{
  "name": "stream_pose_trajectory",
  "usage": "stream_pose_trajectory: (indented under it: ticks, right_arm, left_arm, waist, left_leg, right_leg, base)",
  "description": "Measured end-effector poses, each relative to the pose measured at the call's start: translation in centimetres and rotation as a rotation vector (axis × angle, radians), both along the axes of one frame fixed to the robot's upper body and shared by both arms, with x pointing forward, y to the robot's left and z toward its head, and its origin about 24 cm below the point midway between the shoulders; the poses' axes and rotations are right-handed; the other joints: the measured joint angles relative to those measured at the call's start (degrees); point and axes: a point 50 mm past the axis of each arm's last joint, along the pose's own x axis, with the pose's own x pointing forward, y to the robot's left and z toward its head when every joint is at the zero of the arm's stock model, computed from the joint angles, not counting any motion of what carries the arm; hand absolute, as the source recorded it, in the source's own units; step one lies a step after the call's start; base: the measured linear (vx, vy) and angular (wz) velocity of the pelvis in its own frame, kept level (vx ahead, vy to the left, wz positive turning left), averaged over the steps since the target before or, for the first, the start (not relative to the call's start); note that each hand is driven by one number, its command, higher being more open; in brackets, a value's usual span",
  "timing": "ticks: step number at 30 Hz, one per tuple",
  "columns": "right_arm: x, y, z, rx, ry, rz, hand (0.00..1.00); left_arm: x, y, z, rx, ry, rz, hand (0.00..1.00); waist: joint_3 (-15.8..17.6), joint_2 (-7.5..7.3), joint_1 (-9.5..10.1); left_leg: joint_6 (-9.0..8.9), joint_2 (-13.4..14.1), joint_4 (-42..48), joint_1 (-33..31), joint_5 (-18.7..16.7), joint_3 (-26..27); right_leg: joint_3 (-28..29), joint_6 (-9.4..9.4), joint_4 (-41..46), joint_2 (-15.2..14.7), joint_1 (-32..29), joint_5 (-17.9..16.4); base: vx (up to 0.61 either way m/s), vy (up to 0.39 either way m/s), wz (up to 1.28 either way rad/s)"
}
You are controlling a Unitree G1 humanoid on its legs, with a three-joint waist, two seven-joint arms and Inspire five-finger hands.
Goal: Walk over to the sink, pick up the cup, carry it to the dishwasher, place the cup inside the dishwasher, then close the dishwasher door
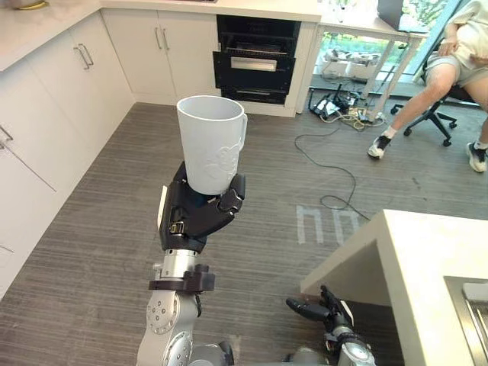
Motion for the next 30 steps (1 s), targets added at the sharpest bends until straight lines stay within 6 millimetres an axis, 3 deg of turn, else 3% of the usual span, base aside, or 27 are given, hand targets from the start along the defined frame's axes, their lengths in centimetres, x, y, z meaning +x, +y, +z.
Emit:
stream_pose_trajectory:
  ticks: [2,4,5,6,9,12,16,17,30]
  right_arm:
    - [0.0,0.0,0.0,-0.001,0.000,0.004,1.00]
    - [0.2,-0.2,0.1,-0.009,-0.006,0.004,1.00]
    - [0.3,-0.3,0.2,-0.014,-0.008,0.005,1.00]
    - [0.4,-0.7,0.2,-0.022,-0.010,0.010,1.00]
    - [0.8,-1.1,0.7,-0.038,-0.037,0.012,1.00]
    - [1.6,-1.9,1.4,-0.065,-0.077,0.007,1.00]
    - [1.1,-2.5,1.3,-0.084,-0.062,-0.001,1.00]
    - [0.0,-2.3,-0.1,-0.079,0.021,-0.023,1.00]
    - [-0.4,-2.4,-0.2,-0.107,0.038,0.004,1.00]
  left_arm:
    - [0.1,0.0,-0.1,0.003,0.003,0.003,0.00]
    - [0.1,0.1,-0.1,-0.002,0.007,0.015,0.00]
    - [0.2,0.2,-0.1,-0.007,0.011,0.021,0.00]
    - [0.2,0.2,-0.4,-0.015,0.023,0.028,0.00]
    - [0.2,0.3,-0.4,-0.027,0.023,0.041,0.00]
    - [0.1,0.4,-0.7,-0.015,0.035,0.039,0.00]
    - [0.0,0.7,-1.2,-0.015,0.063,0.040,0.00]
    - [-0.2,2.1,-2.5,0.001,0.125,0.103,0.00]
    - [0.1,1.9,-1.9,0.001,0.098,0.094,0.00]
  waist:
    - [-0.40,-0.64,-0.28]
    - [-0.82,-1.29,-0.34]
    - [-0.74,-0.93,-0.43]
    - [-1.08,0.80,-0.17]
    - [-1.58,1.74,1.09]
    - [-1.73,1.81,0.91]
    - [-2.09,1.59,0.88]
    - [-3.93,1.19,-1.95]
    - [-3.87,1.28,-2.05]
  left_leg:
    - [-0.62,-1.29,0.01,-0.04,-0.34,-2.66]
    - [-1.78,-2.91,1.18,-0.12,-1.09,-5.49]
    - [-2.53,-3.03,2.60,-0.55,-2.01,-5.90]
    - [-3.73,-1.71,4.46,-1.36,-3.02,-6.10]
    - [-4.66,0.66,4.06,0.30,-3.85,-5.96]
    - [-4.75,1.19,0.53,2.38,-3.85,-6.04]
    - [-4.76,1.01,-1.88,4.37,-3.82,-6.07]
    - [-4.17,1.55,-8.10,1.52,3.68,-5.62]
    - [-3.98,1.56,-8.01,1.64,3.85,-5.27]
  right_leg:
    - [3.15,-0.19,-4.38,1.66,-0.29,-0.61]
    - [2.48,-0.50,-9.16,1.92,0.06,0.07]
    - [1.72,-0.67,-10.49,2.03,0.67,0.87]
    - [0.07,-0.89,-11.99,2.92,2.31,1.21]
    - [-1.31,-1.62,-15.58,5.21,5.99,1.45]
    - [-1.87,-2.10,-18.75,6.09,8.07,1.47]
    - [-1.91,-2.24,-21.81,6.24,10.47,1.57]
    - [2.46,-2.60,-29.11,7.04,11.37,7.60]
    - [2.78,-2.68,-30.03,7.08,11.80,8.36]
  base:
    - [0.22,-0.048,0.93]
    - [0.24,-0.094,0.80]
    - [0.24,-0.122,0.60]
    - [0.23,-0.118,0.48]
    - [0.22,-0.140,0.18]
    - [0.19,-0.107,0.06]
    - [0.14,-0.010,0.02]
    - [0.00,0.000,0.00]
    - [-0.01,-0.002,0.00]
